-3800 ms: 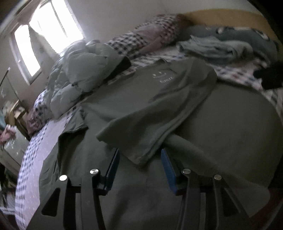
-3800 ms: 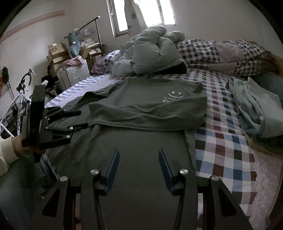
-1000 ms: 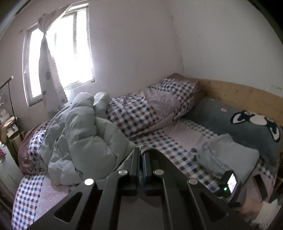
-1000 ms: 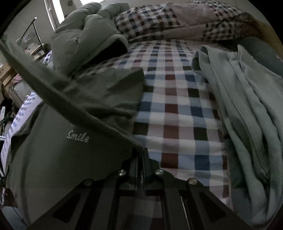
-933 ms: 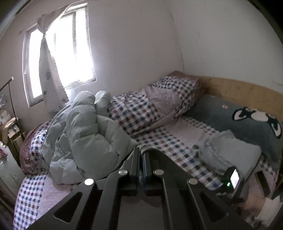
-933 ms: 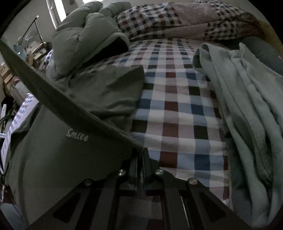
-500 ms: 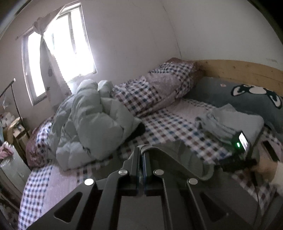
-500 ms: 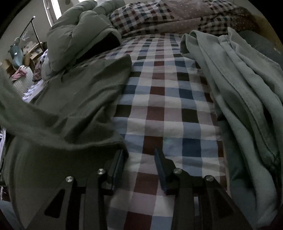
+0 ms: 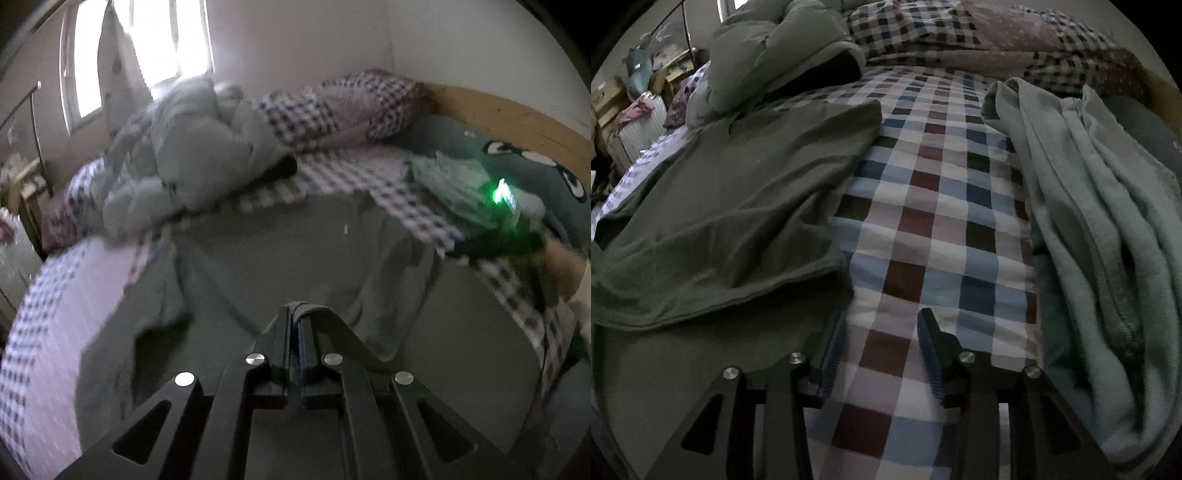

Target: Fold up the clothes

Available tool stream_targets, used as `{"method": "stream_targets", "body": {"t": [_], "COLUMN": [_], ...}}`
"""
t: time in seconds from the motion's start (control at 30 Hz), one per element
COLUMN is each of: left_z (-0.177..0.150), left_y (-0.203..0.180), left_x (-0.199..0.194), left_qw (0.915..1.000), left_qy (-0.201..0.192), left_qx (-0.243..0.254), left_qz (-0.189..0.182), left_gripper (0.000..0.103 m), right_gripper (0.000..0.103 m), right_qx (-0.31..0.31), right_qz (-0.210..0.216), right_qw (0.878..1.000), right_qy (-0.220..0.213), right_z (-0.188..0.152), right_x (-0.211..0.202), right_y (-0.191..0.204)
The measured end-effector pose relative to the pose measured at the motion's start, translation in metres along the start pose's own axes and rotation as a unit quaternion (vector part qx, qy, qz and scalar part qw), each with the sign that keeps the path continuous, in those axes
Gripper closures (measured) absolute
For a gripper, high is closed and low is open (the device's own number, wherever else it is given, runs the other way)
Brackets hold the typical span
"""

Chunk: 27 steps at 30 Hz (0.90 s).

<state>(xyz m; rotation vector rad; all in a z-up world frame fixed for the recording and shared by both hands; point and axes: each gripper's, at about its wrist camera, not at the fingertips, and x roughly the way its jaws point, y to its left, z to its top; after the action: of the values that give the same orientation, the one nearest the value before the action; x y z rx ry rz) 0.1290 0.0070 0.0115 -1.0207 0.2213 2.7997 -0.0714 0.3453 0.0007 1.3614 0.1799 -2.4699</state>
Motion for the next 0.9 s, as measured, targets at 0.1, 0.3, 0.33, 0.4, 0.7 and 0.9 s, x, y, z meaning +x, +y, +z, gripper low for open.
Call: {"method": "stream_targets", "body": {"t": [0.1, 0.3, 0.33, 0.4, 0.7, 0.9], "left_z": [-0.017, -0.03, -0.031, -0.03, -0.049, -0.049], "left_y": [0.009, 0.053, 0.062, 0.078, 0.119, 0.136], "left_x": [-0.003, -0.024, -0.027, -0.035, -0.081, -0.056], "left_qw": [0.9997, 0.9934, 0.9917, 0.9869, 0.9603, 0.9565], "left_qy": [0.006, -0.025, -0.032, -0.049, -0.159, -0.142], "left_qx": [-0.025, -0.111, -0.124, -0.153, -0.229, -0.255], "left_qz": [0.003, 0.013, 0.015, 0.016, 0.015, -0.002], "left_gripper": [0.093, 0.042, 0.042, 0.042, 0.04, 0.039], "right_gripper": [0.059, 0.049, 0.047, 0.045, 0.044, 0.044], "right_qx": [0.009, 0.054, 0.061, 0.075, 0.081, 0.1], "right_qz": [0.02, 0.057, 0.061, 0.068, 0.049, 0.022], "right_qw": [1.0, 0.995, 0.994, 0.991, 0.994, 0.995], "right_qy": [-0.01, -0.066, -0.074, -0.087, -0.061, -0.012], "right_z": [0.002, 0.021, 0.027, 0.04, 0.131, 0.188], "right_x": [-0.013, -0.049, -0.052, -0.055, -0.006, 0.052], "right_y": [-0.005, -0.016, -0.015, -0.015, -0.003, -0.01]}}
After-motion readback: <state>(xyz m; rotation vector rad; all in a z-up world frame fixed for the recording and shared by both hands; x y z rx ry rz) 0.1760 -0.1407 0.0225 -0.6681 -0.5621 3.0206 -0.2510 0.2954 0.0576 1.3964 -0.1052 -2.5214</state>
